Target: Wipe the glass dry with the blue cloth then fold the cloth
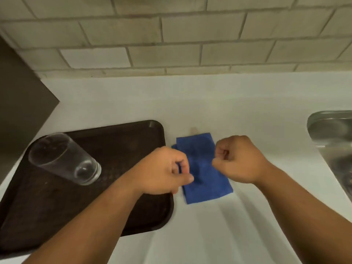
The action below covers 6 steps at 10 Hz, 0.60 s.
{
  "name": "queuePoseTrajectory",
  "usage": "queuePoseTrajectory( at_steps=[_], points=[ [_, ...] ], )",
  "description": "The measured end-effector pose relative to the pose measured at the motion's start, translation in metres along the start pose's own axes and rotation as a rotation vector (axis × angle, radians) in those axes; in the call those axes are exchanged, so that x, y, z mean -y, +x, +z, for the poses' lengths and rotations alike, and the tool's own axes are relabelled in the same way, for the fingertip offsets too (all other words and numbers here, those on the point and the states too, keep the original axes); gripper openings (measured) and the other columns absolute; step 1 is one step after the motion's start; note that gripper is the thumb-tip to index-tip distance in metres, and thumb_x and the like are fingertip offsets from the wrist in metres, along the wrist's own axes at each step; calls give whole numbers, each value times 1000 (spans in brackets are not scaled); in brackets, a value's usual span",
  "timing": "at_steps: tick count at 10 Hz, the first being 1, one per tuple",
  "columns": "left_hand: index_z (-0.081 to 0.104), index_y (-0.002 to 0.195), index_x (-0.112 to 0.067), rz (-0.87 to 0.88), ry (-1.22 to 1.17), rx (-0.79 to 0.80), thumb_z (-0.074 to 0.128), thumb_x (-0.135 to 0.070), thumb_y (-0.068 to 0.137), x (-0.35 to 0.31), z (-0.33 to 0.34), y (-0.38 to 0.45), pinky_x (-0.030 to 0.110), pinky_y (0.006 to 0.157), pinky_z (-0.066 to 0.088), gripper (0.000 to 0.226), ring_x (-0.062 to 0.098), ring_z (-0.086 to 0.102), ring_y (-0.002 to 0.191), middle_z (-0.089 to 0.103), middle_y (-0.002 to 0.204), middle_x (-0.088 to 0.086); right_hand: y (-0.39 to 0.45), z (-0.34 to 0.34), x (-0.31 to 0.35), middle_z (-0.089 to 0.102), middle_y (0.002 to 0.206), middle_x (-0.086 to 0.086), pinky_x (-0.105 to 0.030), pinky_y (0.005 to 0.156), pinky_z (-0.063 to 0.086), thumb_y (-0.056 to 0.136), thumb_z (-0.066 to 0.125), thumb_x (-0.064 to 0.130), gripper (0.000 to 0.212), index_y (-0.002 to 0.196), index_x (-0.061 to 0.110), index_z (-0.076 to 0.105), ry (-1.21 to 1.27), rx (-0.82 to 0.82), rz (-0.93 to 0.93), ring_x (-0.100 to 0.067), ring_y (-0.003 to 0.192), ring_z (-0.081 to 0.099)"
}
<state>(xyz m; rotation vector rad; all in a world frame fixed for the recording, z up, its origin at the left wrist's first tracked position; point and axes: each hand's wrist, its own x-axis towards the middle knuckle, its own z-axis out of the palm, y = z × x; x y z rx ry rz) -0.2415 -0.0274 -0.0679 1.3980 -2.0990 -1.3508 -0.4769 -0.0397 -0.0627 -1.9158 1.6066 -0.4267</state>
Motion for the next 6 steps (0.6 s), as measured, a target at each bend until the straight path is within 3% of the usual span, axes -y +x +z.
queuePoseTrajectory(
  at_steps=[1, 2, 3, 4, 5, 6],
  points=[
    [59, 137, -13, 14, 611, -176, 80, -55, 77, -3, 41, 31, 49, 108, 45, 76, 26, 59, 129, 64, 138, 11, 8, 36, -14, 66, 128, -20, -44, 99, 47, 75, 58, 14, 47, 120, 3, 66, -245, 58, -163, -38, 122, 58],
    [13, 164, -10, -156, 842, 42, 69, -82, 66, 1, 55, 45, 64, 128, 10, 134, 36, 8, 162, 14, 175, 18, 12, 59, -22, 19, 166, -23, -46, 124, 16, 87, 47, 28, 77, 155, 1, 24, -411, 231, -139, -38, 154, 12],
    [-10, 164, -12, -235, 879, 110, 61, -96, 55, 14, 56, 58, 75, 122, -10, 155, 34, -14, 162, -7, 178, 14, 14, 74, -30, -13, 169, -16, -47, 125, -5, 90, 28, 43, 85, 158, 8, -8, -502, 279, -108, -30, 154, -17],
    [-7, 164, -14, -206, 899, 79, 60, -98, 50, 15, 54, 56, 78, 119, -13, 157, 33, -10, 162, -3, 179, 13, 15, 73, -29, -11, 170, -14, -53, 122, -7, 87, 28, 45, 87, 158, 10, -8, -520, 267, -100, -30, 155, -15],
    [11, 163, -18, -138, 839, -8, 67, -91, 52, 10, 38, 53, 81, 117, -9, 144, 29, 13, 162, 21, 176, 6, 28, 64, -12, 4, 171, -11, -65, 118, -1, 82, 37, 45, 86, 159, 17, 9, -502, 179, -87, -33, 156, -1],
    [16, 161, -22, -155, 778, -132, 68, -85, 56, 15, 17, 47, 82, 117, -3, 133, 26, 24, 158, 32, 171, 1, 39, 62, 6, 4, 171, -9, -69, 117, 3, 83, 41, 49, 84, 157, 24, 12, -449, 110, -94, -37, 155, 5]
  ],
)
